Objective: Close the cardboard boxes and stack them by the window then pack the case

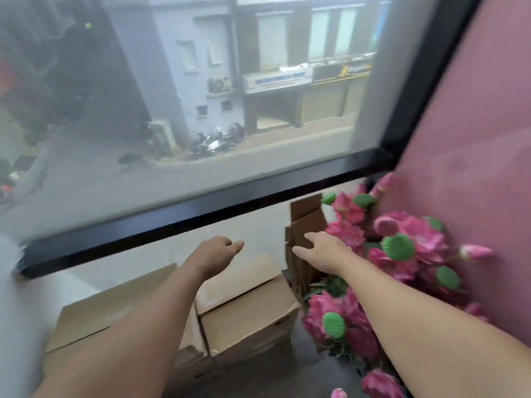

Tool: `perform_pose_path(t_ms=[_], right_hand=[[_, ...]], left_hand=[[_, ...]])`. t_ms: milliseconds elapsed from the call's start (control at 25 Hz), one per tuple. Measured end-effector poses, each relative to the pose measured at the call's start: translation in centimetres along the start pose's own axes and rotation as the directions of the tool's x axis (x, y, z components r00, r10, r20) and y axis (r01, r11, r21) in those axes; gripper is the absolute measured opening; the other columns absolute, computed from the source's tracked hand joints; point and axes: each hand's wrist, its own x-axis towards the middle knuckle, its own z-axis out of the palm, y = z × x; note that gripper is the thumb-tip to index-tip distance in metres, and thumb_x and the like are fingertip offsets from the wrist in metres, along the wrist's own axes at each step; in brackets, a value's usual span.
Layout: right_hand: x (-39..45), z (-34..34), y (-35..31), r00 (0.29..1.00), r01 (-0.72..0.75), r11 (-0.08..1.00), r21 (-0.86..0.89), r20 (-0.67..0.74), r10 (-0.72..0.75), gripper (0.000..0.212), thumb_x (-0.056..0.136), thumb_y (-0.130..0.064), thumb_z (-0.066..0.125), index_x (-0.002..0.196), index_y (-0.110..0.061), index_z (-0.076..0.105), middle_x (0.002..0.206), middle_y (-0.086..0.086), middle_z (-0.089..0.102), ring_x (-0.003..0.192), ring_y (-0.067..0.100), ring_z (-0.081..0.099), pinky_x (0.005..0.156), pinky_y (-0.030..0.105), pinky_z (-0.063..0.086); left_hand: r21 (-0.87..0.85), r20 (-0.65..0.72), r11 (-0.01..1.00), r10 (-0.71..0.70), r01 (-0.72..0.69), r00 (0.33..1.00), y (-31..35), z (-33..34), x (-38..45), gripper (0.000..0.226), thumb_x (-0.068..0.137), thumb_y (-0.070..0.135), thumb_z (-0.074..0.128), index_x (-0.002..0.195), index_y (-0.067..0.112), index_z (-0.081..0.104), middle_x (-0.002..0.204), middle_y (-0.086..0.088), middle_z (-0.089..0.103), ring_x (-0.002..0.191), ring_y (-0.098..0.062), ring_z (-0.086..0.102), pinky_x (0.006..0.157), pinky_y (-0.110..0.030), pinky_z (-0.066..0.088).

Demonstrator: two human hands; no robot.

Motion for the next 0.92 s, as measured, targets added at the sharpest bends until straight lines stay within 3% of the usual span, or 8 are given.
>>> perform_pose_path(t_ms=[120, 360, 480, 600, 680, 760, 920], right_hand=[[-6.2, -3.3, 8.1, 0.99, -0.12, 0.978, 0.172, -0.048, 0.13, 0.081, 0.09, -0.064, 0.054, 0.154, -0.017, 0.038, 0.157, 0.006, 0.04, 0.141, 0.028, 0.04, 0.114, 0.042, 0.036], [-20.8, -6.2, 22.8, 0.887, -0.34, 0.865, 0.37, -0.178, 0.425, 0.078, 0.089, -0.063, 0.056, 0.15, -0.016, 0.043, 0.153, 0.007, 0.046, 0.136, 0.027, 0.048, 0.108, 0.034, 0.037], [-28.0, -6.6, 29.5, 0.786, -0.416, 0.772, 0.481, -0.237, 0.572, 0.072, 0.089, -0.061, 0.054, 0.146, -0.017, 0.048, 0.141, 0.008, 0.058, 0.104, 0.023, 0.064, 0.09, 0.032, 0.043], [-34.2, -6.2, 34.4, 0.688, -0.484, 0.662, 0.572, -0.218, 0.692, 0.082, 0.087, -0.069, 0.048, 0.153, -0.02, 0.039, 0.153, 0.005, 0.046, 0.137, 0.025, 0.047, 0.106, 0.035, 0.037], [-38.0, -5.7, 37.0, 0.624, -0.522, 0.592, 0.614, -0.199, 0.756, 0.085, 0.087, -0.072, 0.047, 0.154, -0.02, 0.037, 0.159, 0.004, 0.038, 0.144, 0.025, 0.037, 0.112, 0.036, 0.032], [-42.2, -4.7, 39.6, 0.53, -0.56, 0.499, 0.662, -0.177, 0.83, 0.087, 0.087, -0.074, 0.047, 0.154, -0.019, 0.036, 0.16, 0.004, 0.037, 0.143, 0.026, 0.039, 0.112, 0.036, 0.033], [-50.0, -3.0, 42.4, 0.286, -0.602, 0.28, 0.748, -0.126, 0.95, 0.082, 0.087, -0.073, 0.05, 0.146, -0.016, 0.05, 0.146, 0.004, 0.054, 0.118, 0.022, 0.059, 0.096, 0.029, 0.047]], left_hand=[[0.088, 0.109, 0.983, 0.148, -0.158, 0.983, 8.8, 3.7, -1.5, 0.062, 0.096, 0.067, 0.038, 0.111, 0.015, 0.069, 0.108, 0.002, 0.066, 0.104, -0.022, 0.06, 0.085, -0.034, 0.043], [0.158, 0.291, 0.866, 0.419, -0.475, 0.86, 25.4, 13.5, -6.4, 0.061, 0.096, 0.068, 0.04, 0.113, 0.018, 0.071, 0.111, -0.003, 0.071, 0.099, -0.021, 0.063, 0.087, -0.033, 0.048], [0.186, 0.413, 0.769, 0.504, -0.612, 0.759, 32.8, 19.0, -10.1, 0.062, 0.096, 0.068, 0.038, 0.111, 0.016, 0.07, 0.105, -0.006, 0.071, 0.102, -0.026, 0.064, 0.093, -0.037, 0.049], [0.144, 0.516, 0.706, 0.544, -0.693, 0.662, 38.4, 24.1, -13.3, 0.057, 0.096, 0.066, 0.042, 0.115, 0.018, 0.068, 0.115, -0.005, 0.068, 0.111, -0.027, 0.061, 0.094, -0.034, 0.046], [0.047, 0.585, 0.745, 0.519, -0.665, 0.623, 41.9, 27.4, -15.2, 0.057, 0.094, 0.063, 0.05, 0.127, 0.019, 0.064, 0.126, -0.005, 0.065, 0.118, -0.027, 0.06, 0.097, -0.036, 0.046], [0.027, 0.659, 0.705, 0.52, -0.709, 0.543, 46.0, 31.1, -17.2, 0.062, 0.091, 0.066, 0.054, 0.132, 0.019, 0.062, 0.13, -0.006, 0.063, 0.12, -0.027, 0.059, 0.098, -0.036, 0.046], [0.08, 0.799, 0.387, 0.527, -0.919, 0.291, 53.2, 38.6, -22.3, 0.073, 0.089, 0.076, 0.042, 0.138, 0.024, 0.057, 0.14, -0.005, 0.057, 0.127, -0.027, 0.053, 0.106, -0.033, 0.039]])
